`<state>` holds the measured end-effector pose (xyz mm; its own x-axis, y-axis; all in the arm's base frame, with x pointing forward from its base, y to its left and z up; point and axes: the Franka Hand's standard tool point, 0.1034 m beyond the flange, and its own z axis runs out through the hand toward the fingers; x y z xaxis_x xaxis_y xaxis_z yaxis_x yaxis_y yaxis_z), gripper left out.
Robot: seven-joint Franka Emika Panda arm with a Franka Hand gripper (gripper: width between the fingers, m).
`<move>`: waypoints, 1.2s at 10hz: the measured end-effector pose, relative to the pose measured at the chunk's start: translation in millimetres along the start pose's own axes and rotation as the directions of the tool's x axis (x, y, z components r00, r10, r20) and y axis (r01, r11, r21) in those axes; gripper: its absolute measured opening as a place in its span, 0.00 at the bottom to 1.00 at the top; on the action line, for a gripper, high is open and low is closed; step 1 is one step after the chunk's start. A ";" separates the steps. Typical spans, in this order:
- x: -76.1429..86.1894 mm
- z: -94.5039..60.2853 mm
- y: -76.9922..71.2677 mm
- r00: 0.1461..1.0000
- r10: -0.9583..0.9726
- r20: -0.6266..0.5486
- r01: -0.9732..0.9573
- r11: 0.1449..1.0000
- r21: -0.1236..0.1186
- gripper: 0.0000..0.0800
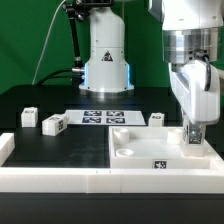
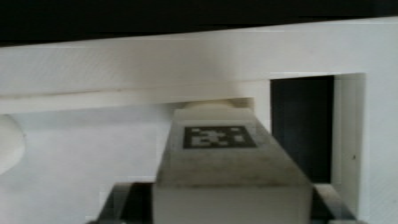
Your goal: Assemble one leg
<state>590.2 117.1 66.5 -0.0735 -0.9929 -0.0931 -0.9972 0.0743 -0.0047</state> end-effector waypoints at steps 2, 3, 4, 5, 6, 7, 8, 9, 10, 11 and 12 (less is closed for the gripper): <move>-0.6 0.5 0.4 0.999 -0.047 0.000 0.047 0.999 -0.001 0.56; -1.1 0.5 0.4 0.993 -0.122 0.001 0.122 0.993 -0.001 0.72; -1.7 0.6 0.7 0.968 -0.249 0.001 0.249 0.968 -0.002 0.72; -2.9 0.4 0.6 0.939 -0.345 0.001 0.345 0.939 -0.001 0.79; -5.1 -0.1 0.1 0.890 -0.456 0.002 0.456 0.890 0.001 0.81; -6.3 -0.7 -0.5 0.832 -0.555 0.000 0.555 0.832 0.001 0.81; -5.8 -0.9 -0.8 0.757 -0.653 -0.002 0.653 0.757 0.001 0.81; -4.9 -1.0 -1.1 0.675 -0.738 -0.003 0.738 0.675 0.000 0.81; -4.0 -0.8 -1.4 0.588 -0.809 -0.007 0.809 0.588 -0.001 0.81; -3.4 0.1 -0.7 0.494 -0.869 -0.010 0.869 0.494 -0.002 0.81; -4.7 0.5 0.2 0.390 -0.921 -0.009 0.921 0.390 -0.007 0.81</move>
Offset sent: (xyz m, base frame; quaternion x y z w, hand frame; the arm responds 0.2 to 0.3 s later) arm -0.0026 0.0074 0.0027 -0.0136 -0.0061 -0.2834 0.9589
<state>590.4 121.8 66.4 0.8894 -0.4566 -0.0229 -0.4569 -0.8859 -0.0809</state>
